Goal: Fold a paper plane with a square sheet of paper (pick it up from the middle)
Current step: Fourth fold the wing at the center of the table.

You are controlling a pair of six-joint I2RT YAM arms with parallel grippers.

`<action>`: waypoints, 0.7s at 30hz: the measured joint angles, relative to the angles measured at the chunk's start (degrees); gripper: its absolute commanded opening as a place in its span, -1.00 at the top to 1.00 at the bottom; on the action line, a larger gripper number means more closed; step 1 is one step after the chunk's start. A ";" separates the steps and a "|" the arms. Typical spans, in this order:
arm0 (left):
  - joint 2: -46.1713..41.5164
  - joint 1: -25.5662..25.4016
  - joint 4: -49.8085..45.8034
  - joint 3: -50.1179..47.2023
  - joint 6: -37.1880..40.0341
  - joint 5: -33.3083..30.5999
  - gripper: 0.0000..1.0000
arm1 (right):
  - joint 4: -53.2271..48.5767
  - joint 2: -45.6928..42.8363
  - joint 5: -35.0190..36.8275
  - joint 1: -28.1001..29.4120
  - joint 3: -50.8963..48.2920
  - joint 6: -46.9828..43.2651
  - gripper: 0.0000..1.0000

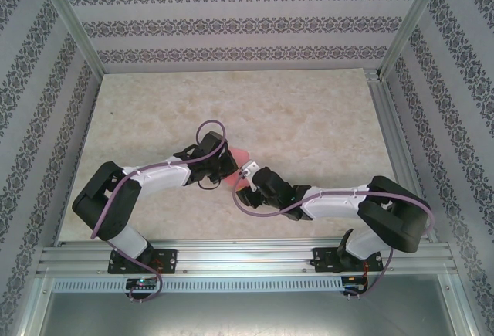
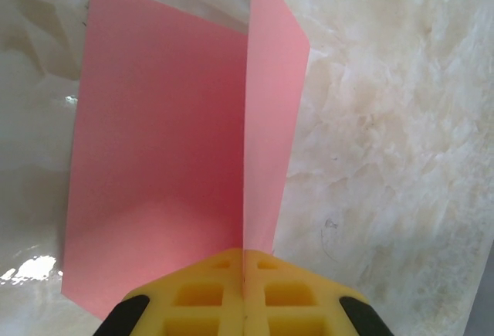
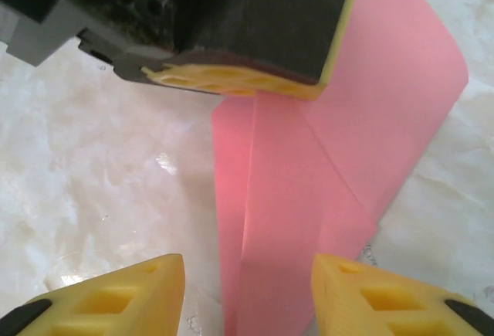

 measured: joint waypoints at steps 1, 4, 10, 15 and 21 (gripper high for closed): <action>0.00 0.00 0.00 0.00 -0.02 0.04 0.84 | 0.22 0.17 -0.07 0.00 0.00 0.02 0.01; 0.02 0.00 0.00 0.00 -0.04 0.17 0.84 | 1.36 1.40 0.07 0.02 0.13 -0.04 0.03; 0.04 0.00 -0.02 0.00 -0.04 0.17 0.83 | 0.85 5.09 2.84 0.02 2.32 -1.36 0.17; 0.15 0.00 -0.02 0.00 -0.04 0.22 0.83 | 0.87 5.68 4.15 0.02 2.89 -2.34 0.47; 0.15 0.00 -0.02 0.00 -0.04 0.22 0.77 | 0.61 5.68 4.31 0.04 2.99 -2.36 0.64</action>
